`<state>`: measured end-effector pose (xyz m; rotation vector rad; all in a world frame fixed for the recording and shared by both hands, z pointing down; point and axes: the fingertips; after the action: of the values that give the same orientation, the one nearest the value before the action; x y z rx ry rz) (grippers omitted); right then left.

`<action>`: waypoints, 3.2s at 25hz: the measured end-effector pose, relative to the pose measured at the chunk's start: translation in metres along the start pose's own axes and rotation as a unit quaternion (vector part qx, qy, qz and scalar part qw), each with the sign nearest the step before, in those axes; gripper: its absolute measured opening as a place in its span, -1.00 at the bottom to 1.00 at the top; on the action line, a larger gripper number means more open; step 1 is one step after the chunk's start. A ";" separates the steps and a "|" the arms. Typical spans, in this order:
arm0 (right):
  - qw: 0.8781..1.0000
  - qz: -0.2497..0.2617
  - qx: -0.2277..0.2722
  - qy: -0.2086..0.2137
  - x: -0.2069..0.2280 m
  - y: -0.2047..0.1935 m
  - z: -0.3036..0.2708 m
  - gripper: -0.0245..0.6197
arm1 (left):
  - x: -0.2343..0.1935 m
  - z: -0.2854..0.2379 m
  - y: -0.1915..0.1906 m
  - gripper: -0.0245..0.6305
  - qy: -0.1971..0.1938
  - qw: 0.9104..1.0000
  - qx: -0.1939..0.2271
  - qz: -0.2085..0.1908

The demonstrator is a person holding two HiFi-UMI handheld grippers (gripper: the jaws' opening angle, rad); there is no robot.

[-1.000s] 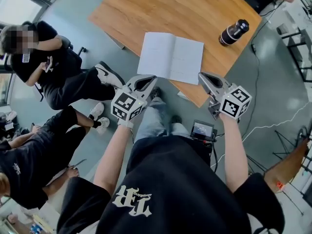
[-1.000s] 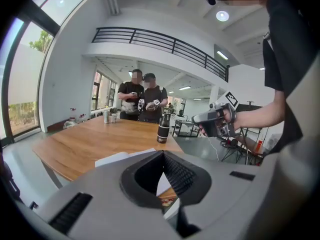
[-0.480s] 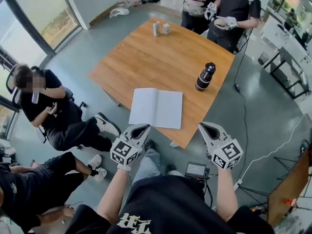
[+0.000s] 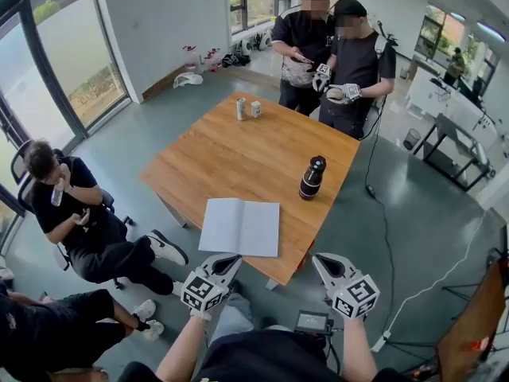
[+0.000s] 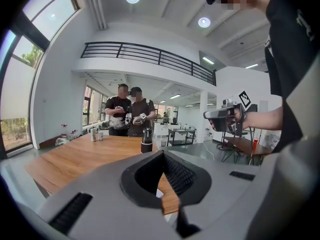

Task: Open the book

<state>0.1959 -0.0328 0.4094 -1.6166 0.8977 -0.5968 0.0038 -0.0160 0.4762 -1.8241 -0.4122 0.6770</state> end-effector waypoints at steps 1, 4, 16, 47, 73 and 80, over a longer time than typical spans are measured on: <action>1.000 0.000 -0.001 -0.001 0.000 -0.002 0.001 -0.96 | 0.001 -0.002 0.000 -0.90 -0.001 1.000 0.000 -0.001; 1.000 0.002 -0.005 -0.003 -0.001 -0.007 0.003 -0.96 | 0.003 -0.006 -0.002 -0.90 -0.004 1.000 -0.003 -0.004; 0.999 -0.016 -0.020 -0.036 0.008 -0.024 0.023 -0.96 | -0.008 -0.045 -0.028 -0.90 -0.013 0.998 -0.054 -0.005; 0.940 -0.184 -0.122 -0.259 0.058 -0.124 0.101 -0.96 | -0.052 -0.269 -0.212 -0.90 -0.155 0.906 -0.389 -0.054; 0.938 -0.185 -0.145 -0.254 0.032 -0.120 0.068 -0.96 | -0.084 -0.271 -0.235 -0.90 -0.137 0.896 -0.416 -0.068; 0.939 -0.180 -0.145 -0.256 0.028 -0.120 0.074 -0.96 | -0.096 -0.260 -0.234 -0.90 -0.123 0.876 -0.444 -0.144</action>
<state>0.2984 -0.0031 0.5061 -2.0970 0.3097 -0.2648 0.1027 -0.1823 0.7827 -2.4487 -1.3073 0.5407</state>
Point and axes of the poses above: the fingertips, and each gripper's own axes: z backward along the fingers, x to its right, y out of its top, and after that the axes turned 10 degrees about z, right-handed
